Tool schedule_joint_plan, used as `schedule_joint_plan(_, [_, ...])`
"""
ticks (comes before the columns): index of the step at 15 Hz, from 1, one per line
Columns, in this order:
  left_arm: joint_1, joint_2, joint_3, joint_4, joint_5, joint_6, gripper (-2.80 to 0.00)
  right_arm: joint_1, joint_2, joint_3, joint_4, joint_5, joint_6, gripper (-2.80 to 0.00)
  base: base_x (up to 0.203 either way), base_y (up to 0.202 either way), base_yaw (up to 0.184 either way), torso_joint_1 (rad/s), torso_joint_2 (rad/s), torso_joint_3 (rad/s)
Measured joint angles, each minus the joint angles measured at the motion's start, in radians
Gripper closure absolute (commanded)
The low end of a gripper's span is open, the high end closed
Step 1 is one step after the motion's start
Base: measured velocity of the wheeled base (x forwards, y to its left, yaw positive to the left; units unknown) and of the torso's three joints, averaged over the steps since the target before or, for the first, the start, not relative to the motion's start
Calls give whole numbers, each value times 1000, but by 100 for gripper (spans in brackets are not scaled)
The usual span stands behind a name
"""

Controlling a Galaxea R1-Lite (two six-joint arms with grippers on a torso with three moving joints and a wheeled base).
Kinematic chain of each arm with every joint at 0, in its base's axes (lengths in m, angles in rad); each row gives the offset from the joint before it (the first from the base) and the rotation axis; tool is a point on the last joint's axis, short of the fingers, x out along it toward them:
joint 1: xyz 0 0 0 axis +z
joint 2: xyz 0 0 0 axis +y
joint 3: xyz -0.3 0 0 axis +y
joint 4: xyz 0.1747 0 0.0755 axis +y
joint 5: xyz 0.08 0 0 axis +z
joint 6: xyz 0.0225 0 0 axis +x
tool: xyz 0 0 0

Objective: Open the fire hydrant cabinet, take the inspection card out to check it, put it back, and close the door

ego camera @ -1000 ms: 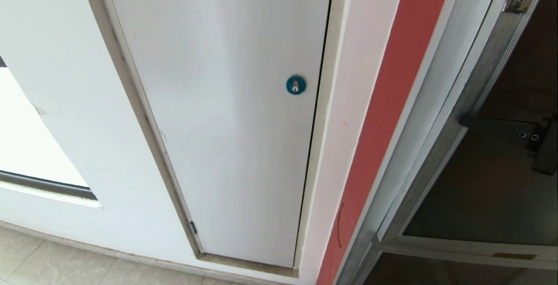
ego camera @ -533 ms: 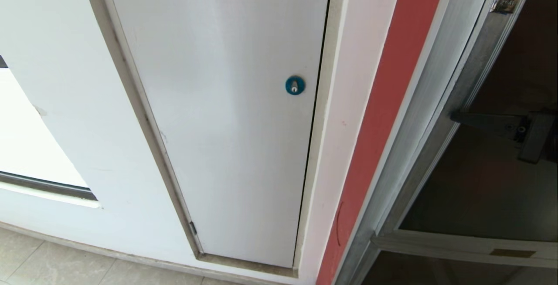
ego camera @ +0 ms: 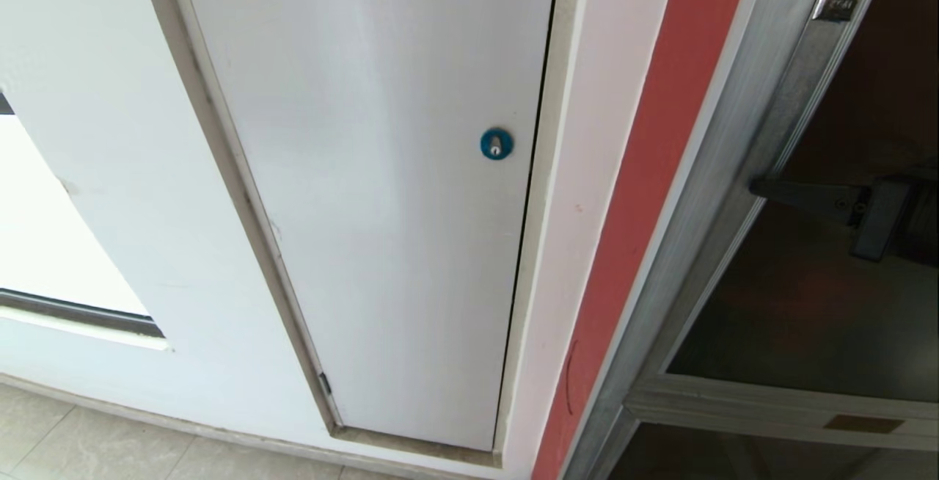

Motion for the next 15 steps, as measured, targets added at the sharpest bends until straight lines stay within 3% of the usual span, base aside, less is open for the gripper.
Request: schedule_joint_plan(15, [0,0,0,0,0,0,0,76,-186,105,12,-1,7,0,0,0,0,0,0,0])
